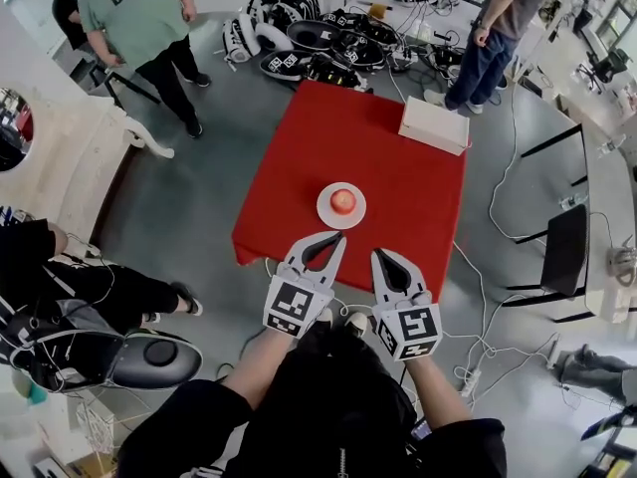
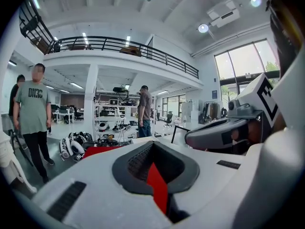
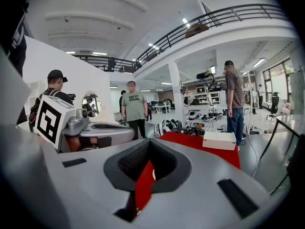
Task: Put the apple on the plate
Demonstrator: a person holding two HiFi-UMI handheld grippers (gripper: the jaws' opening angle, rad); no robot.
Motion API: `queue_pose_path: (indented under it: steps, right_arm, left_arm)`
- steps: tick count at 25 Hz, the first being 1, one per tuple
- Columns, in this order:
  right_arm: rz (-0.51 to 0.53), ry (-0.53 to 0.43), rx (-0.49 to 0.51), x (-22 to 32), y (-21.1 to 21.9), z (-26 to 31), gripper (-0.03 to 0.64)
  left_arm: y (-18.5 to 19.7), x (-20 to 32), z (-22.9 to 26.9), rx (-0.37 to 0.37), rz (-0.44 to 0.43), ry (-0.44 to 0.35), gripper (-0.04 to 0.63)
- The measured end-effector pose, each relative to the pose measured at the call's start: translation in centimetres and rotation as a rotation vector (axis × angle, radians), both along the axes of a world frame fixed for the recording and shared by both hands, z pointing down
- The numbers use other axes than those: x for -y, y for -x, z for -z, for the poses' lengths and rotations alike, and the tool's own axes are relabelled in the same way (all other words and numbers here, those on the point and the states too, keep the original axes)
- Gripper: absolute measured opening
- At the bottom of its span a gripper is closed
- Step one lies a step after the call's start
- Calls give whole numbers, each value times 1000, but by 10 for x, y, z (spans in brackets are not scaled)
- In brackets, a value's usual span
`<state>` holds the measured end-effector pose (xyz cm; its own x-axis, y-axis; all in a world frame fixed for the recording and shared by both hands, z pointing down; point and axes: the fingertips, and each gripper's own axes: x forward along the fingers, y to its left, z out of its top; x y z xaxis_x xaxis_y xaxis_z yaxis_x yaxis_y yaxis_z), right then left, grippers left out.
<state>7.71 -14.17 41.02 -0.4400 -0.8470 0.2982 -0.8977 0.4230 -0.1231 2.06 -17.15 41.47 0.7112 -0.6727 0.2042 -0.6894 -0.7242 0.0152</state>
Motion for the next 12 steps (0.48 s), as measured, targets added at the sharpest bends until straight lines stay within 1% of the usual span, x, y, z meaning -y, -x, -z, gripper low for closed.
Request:
queue_pose_path:
  steps: [12]
  right_arm:
    - [7,0,1,5,3,5,9]
  left_arm:
    - [0,3,-1,5,-2,19,6]
